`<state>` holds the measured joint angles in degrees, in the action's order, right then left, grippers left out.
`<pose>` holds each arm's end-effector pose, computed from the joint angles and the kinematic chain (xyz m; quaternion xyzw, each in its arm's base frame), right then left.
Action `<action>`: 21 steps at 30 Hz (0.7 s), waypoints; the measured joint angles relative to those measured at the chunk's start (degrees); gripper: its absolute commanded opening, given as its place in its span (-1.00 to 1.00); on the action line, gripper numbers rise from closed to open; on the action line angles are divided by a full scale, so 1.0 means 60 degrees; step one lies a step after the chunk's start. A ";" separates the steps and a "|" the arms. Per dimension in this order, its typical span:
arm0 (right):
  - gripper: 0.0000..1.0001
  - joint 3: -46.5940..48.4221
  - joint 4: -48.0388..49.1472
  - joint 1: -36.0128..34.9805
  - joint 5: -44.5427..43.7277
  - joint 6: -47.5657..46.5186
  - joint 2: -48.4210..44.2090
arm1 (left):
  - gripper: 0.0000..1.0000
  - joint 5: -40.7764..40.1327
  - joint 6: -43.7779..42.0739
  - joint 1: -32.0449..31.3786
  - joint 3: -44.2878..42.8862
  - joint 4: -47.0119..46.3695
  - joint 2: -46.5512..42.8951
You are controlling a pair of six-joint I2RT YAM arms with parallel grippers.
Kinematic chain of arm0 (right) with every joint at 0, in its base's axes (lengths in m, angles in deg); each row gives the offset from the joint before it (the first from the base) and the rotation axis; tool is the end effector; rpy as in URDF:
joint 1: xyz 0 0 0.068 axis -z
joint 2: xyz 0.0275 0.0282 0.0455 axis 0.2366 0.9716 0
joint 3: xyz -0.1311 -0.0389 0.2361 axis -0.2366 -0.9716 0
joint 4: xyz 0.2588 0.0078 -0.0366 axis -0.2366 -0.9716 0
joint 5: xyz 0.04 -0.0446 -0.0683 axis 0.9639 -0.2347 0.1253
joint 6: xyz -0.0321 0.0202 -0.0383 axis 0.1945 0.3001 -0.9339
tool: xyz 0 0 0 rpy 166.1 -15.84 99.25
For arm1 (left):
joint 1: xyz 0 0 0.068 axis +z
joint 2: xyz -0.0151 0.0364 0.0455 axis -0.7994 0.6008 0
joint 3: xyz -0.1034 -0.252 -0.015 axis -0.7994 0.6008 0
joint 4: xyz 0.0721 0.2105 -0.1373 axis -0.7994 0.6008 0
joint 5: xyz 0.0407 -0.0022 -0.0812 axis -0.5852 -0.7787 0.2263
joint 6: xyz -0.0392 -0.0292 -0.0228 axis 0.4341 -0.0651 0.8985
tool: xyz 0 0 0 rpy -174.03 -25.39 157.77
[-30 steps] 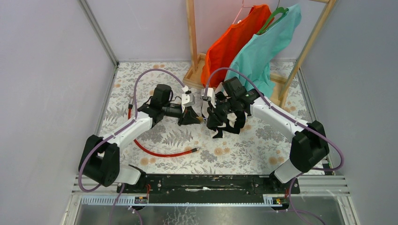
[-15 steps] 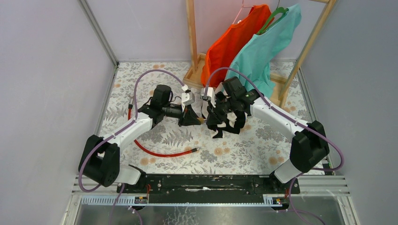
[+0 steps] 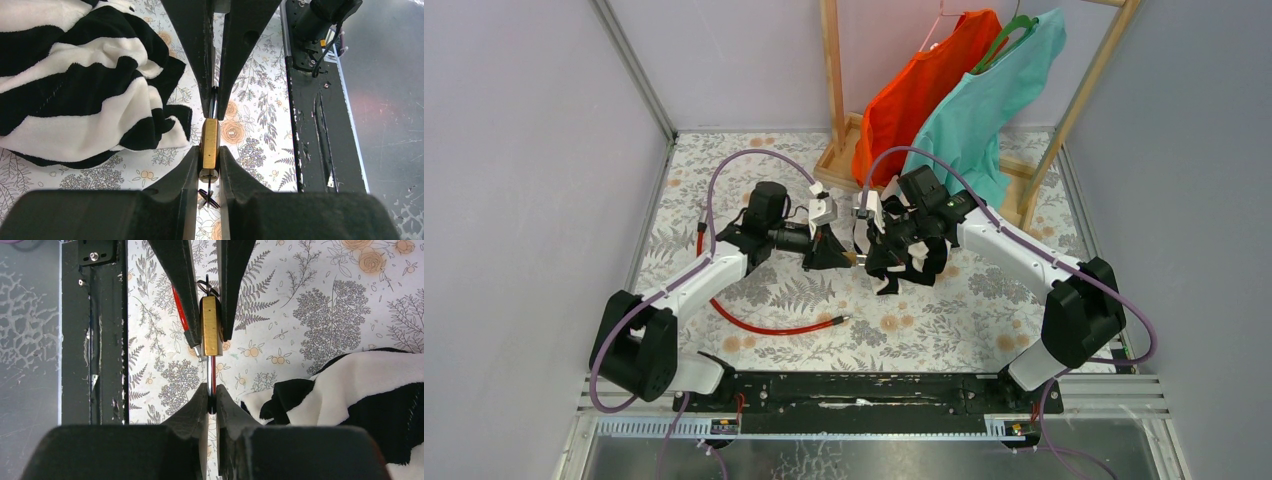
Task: Lock with the key
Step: Lock the lock.
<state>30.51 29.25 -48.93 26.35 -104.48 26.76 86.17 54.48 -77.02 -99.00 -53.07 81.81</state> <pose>0.2595 0.2148 0.2820 -0.6029 0.6336 0.3703 0.3129 0.2484 -0.1450 0.2549 0.4961 0.6123 -0.4861 0.3776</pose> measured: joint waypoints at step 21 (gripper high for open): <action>-1.00 -0.0579 0.0776 0.0036 0.0255 0.0750 -0.0342 | -1.00 0.0178 0.0954 0.0029 0.0659 -0.1515 -0.0127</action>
<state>27.03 33.91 -48.71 27.88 -99.98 24.70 87.24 60.20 -76.84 -95.05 -62.17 81.05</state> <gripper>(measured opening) 0.102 0.218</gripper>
